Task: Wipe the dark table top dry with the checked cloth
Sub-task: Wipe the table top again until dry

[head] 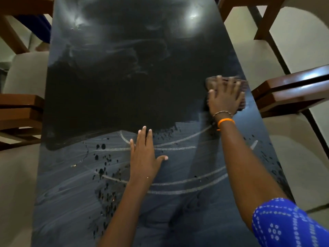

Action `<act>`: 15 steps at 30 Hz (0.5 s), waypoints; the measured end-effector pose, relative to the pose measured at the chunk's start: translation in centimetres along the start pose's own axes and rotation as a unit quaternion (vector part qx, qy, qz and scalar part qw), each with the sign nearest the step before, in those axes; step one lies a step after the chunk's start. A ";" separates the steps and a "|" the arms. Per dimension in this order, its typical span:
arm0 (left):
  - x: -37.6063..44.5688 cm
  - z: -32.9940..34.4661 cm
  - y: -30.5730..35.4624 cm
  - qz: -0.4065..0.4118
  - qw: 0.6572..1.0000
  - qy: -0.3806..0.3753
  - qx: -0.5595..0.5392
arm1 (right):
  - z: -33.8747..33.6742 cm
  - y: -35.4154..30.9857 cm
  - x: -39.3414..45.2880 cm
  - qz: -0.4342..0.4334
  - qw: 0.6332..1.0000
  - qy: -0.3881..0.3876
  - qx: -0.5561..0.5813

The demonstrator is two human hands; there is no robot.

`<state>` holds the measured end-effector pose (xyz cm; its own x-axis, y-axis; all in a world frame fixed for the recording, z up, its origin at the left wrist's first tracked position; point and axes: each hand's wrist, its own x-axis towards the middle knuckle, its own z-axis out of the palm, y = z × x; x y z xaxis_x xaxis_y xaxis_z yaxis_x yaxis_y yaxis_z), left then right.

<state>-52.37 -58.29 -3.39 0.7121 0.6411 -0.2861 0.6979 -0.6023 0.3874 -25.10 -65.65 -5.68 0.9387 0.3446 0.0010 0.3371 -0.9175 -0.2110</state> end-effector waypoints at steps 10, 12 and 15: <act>-2.8 0.6 0.8 -0.024 0.999 -0.001 0.029 | 2.2 -7.3 -11.4 -0.358 0.928 -0.100 0.005; -2.8 0.7 1.2 -0.021 0.999 -0.010 0.039 | 1.6 -4.3 -10.2 -0.333 0.939 -0.086 0.022; -2.7 0.8 1.8 -0.033 0.999 -0.010 0.028 | 0.1 2.3 -7.1 -0.235 0.970 -0.051 0.014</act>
<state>-52.94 -61.52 -2.64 0.6651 0.6711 -0.3276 0.7465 -0.5849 0.3173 -31.00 -70.23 -6.28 0.6688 0.7434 0.0069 0.7233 -0.6485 -0.2373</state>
